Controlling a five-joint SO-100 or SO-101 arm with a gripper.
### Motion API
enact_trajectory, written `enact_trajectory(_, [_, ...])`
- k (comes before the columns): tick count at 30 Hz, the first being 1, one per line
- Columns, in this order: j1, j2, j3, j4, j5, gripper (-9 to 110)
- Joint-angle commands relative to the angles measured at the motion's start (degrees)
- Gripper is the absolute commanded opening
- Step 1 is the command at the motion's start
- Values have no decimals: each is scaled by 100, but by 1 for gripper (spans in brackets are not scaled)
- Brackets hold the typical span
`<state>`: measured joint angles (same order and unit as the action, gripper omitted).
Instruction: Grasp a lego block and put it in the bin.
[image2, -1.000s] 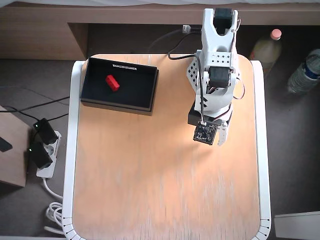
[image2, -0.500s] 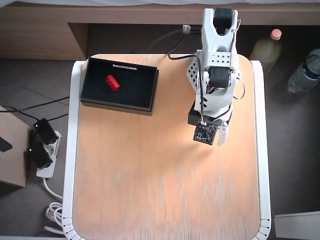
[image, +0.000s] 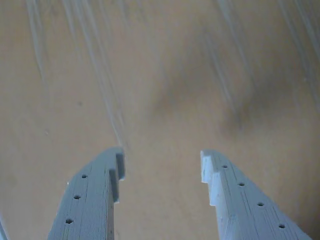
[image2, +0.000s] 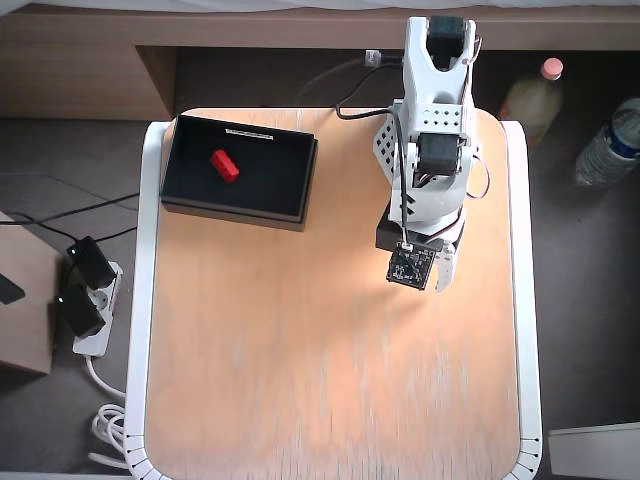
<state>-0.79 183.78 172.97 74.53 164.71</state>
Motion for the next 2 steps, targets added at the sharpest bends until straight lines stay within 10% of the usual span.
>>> enact_trajectory(1, [-132,519,888,44,-26,15])
enact_trajectory(2, [-132,519,888,44,-26,15])
